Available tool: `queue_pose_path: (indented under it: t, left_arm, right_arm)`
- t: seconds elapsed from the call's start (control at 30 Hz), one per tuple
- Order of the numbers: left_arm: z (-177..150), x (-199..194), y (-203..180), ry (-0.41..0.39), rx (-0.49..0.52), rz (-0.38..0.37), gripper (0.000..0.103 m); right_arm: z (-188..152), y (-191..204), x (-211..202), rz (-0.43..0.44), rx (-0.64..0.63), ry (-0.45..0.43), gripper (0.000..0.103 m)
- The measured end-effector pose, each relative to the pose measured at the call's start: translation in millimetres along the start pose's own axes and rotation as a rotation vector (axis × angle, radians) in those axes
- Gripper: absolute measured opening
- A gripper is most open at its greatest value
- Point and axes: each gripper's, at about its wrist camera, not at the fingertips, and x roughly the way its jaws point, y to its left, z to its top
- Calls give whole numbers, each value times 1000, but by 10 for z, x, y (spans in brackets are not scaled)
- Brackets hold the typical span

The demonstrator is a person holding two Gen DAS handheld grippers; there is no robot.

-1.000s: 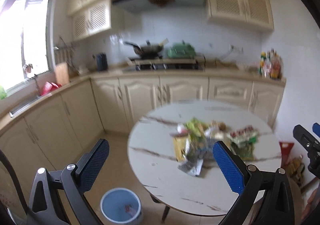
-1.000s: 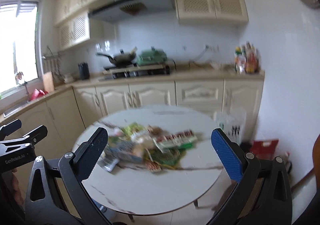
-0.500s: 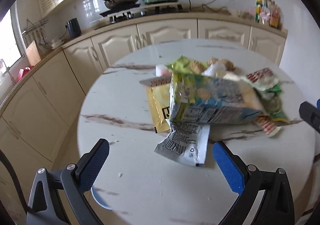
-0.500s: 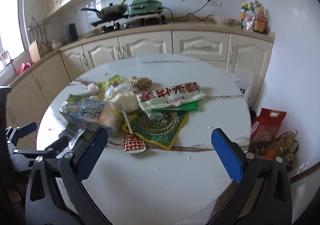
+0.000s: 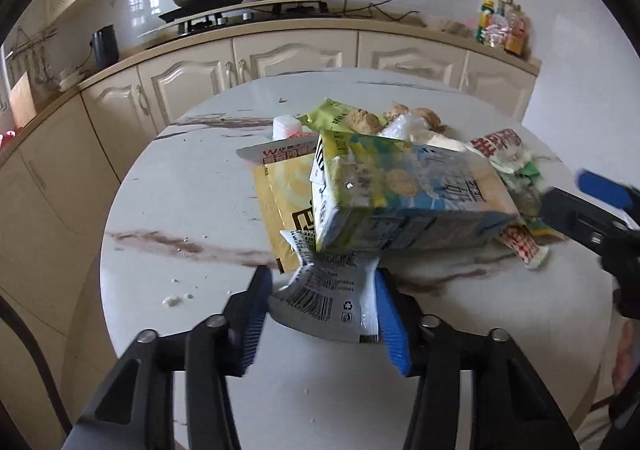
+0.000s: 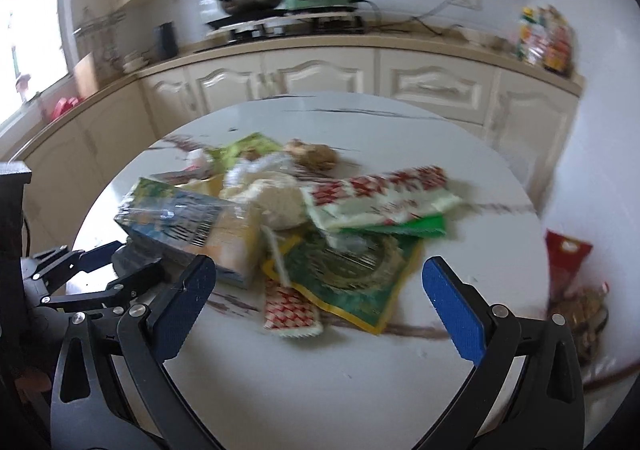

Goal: Collect trash
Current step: 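Grasp the white wrapper with the left tool while the right tool grasps the milk carton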

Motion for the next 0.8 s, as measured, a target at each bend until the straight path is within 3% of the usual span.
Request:
queue_pose_path:
  t: [0.03, 0.13, 0.43, 0.67, 0.77, 0.8]
  left_arm:
    - [5, -17, 26, 1, -7, -5, 36]
    - [3, -97, 122, 3, -25, -27, 33]
    - [-56, -690, 438, -55, -63, 5, 33]
    - [-173, -858, 500, -59, -80, -2, 33]
    - [-189, -908, 531, -61, -91, -18, 33]
    - [-189, -914, 542, -62, -96, -20, 33]
  right_arm:
    - [29, 44, 31, 18, -24, 3, 103]
    - [106, 175, 131, 66, -103, 4, 103]
    - [301, 735, 568, 192, -485, 111, 103]
    - [363, 1006, 795, 249, -678, 208, 101]
    - [360, 1065, 781, 304, -727, 254, 67]
    - [344, 1089, 784, 295, -748, 258, 64]
